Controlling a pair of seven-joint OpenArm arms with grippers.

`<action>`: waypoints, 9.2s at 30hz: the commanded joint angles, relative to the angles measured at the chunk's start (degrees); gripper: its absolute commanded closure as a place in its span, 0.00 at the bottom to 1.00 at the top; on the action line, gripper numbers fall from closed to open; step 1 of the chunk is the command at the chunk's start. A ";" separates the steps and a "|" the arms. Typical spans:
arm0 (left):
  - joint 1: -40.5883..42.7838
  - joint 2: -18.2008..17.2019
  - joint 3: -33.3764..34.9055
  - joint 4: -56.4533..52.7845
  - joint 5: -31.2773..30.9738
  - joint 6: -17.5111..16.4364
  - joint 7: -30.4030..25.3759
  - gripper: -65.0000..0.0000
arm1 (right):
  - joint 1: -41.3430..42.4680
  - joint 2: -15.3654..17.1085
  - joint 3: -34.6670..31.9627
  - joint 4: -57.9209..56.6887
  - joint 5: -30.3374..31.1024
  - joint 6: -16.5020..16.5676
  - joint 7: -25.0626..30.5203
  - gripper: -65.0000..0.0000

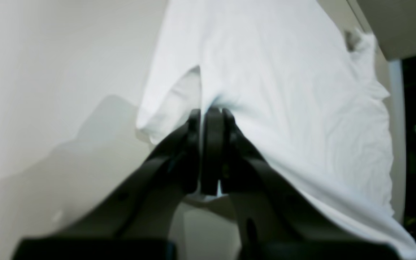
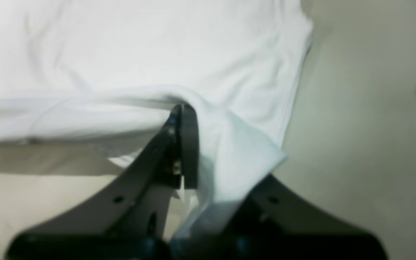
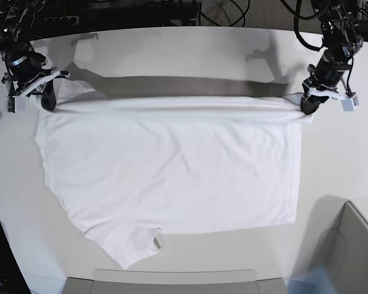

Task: Fold the T-shirt properly
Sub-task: 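Lift the shoulder edge with both grippers and fold it over the shirt body, then release the folded edge and raise both grippers, then grasp the shirt's hem edge with both grippers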

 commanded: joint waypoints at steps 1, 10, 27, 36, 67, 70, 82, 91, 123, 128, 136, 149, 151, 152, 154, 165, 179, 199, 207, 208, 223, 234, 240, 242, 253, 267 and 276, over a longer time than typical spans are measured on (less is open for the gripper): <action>-1.65 -0.81 -0.79 -0.36 -0.25 -0.03 -1.00 1.00 | 1.52 0.89 -0.62 0.28 -1.60 -0.34 0.75 1.00; -10.71 -1.07 -0.53 -7.31 5.64 -0.03 0.23 1.00 | 12.86 1.77 -12.75 -7.98 -13.91 -0.34 0.93 1.00; -26.44 -0.72 1.67 -19.79 19.01 -0.20 0.23 1.00 | 31.41 1.95 -25.32 -29.35 -25.60 -0.43 8.40 1.00; -33.04 -0.72 1.76 -25.86 22.70 -0.38 -0.39 1.00 | 38.18 1.51 -26.02 -39.02 -26.04 -0.61 13.41 1.00; -30.58 -3.27 4.31 -17.24 22.52 -0.20 -6.10 0.73 | 39.58 1.95 -25.76 -32.69 -26.13 -0.43 17.90 0.58; -26.80 -3.18 3.60 -12.67 22.52 -0.29 -6.10 0.73 | 35.36 1.95 -25.15 -26.80 -26.13 -0.52 14.82 0.58; -21.70 -0.81 18.81 -7.75 22.79 -0.38 -6.63 1.00 | 29.56 0.80 -23.04 -31.19 -26.13 -0.52 11.92 0.58; -26.88 -1.16 24.35 -23.83 22.96 -0.20 -6.72 1.00 | 33.96 2.74 -23.21 -44.03 -26.21 -0.43 12.01 0.86; 7.23 -6.78 22.33 -2.74 43.36 -0.55 -3.82 1.00 | 11.36 9.68 -22.86 -24.77 -26.13 7.83 11.48 1.00; 6.79 -4.85 16.09 7.81 43.36 -0.55 -2.15 1.00 | 11.45 9.68 -21.28 -19.76 -22.87 7.83 11.83 1.00; -10.00 0.95 16.18 3.07 43.71 -0.55 1.19 1.00 | 18.57 5.20 -19.26 -15.81 -19.00 7.83 11.48 1.00; -6.49 0.34 22.77 -11.00 43.80 -0.55 0.84 1.00 | 19.28 3.44 -30.16 -28.47 -31.66 7.74 11.39 1.00; -2.62 -1.24 23.03 -10.74 43.80 -0.55 -1.62 1.00 | 16.90 3.62 -30.07 -27.76 -31.66 7.74 11.39 1.00; -0.42 -1.95 23.12 -10.74 43.71 -0.55 -3.38 1.00 | 15.58 4.23 -30.07 -26.88 -31.66 7.74 11.39 1.00; 3.36 -2.74 23.12 -10.74 43.71 -0.55 -6.02 1.00 | 12.60 5.64 -30.07 -25.30 -31.66 7.74 11.39 1.00; 7.49 -3.53 22.51 -3.53 43.62 -0.47 -8.74 1.00 | 4.86 4.50 -24.27 -13.17 -28.41 7.74 11.48 1.00; -2.00 -2.30 22.51 5.88 43.80 -0.20 -7.95 1.00 | 33.69 1.95 -23.30 -30.22 -28.15 7.74 5.94 1.00; -2.71 -1.95 22.95 2.54 43.53 -0.20 -8.04 1.00 | 19.72 5.99 -26.11 -21.08 -30.26 7.92 2.16 1.00; -3.50 -1.24 22.51 2.45 43.80 -0.20 -8.04 1.00 | 35.98 5.73 -26.55 -25.13 -28.67 7.83 2.16 0.63; -3.50 -1.24 22.51 2.45 43.80 -0.20 -8.04 1.00 | 39.67 5.73 -26.55 -28.38 -28.67 7.92 2.16 0.59; -3.41 -1.16 22.95 2.45 43.45 -0.29 -8.04 1.00 | 62.79 6.43 -39.12 -81.83 -28.59 7.74 27.39 0.54; -3.94 0.43 22.95 2.36 43.45 -0.29 -8.13 1.00 | 60.51 2.39 -49.59 -84.91 -28.59 7.74 28.62 0.54; -8.95 0.07 22.24 1.48 43.80 -0.29 -8.57 1.00 | 60.51 2.30 -50.29 -84.82 -28.59 7.74 28.62 0.54; -12.82 0.07 19.87 -0.36 43.80 -0.29 -8.13 1.00 | 60.51 2.30 -50.29 -84.73 -28.59 7.74 28.62 0.54; -38.31 -12.59 22.95 -32.01 43.18 -0.64 -9.27 0.62 | 60.24 3.09 -50.55 -84.73 -28.59 7.74 28.62 0.54; -43.06 -19.35 31.21 -48.27 25.86 -9.08 -15.51 0.62 | 60.24 3.18 -50.64 -84.55 -28.67 7.74 28.62 0.54; -43.06 -19.27 38.51 -49.51 25.69 -13.39 -15.69 0.62 | 60.33 3.18 -50.73 -84.55 -28.76 7.74 28.62 0.54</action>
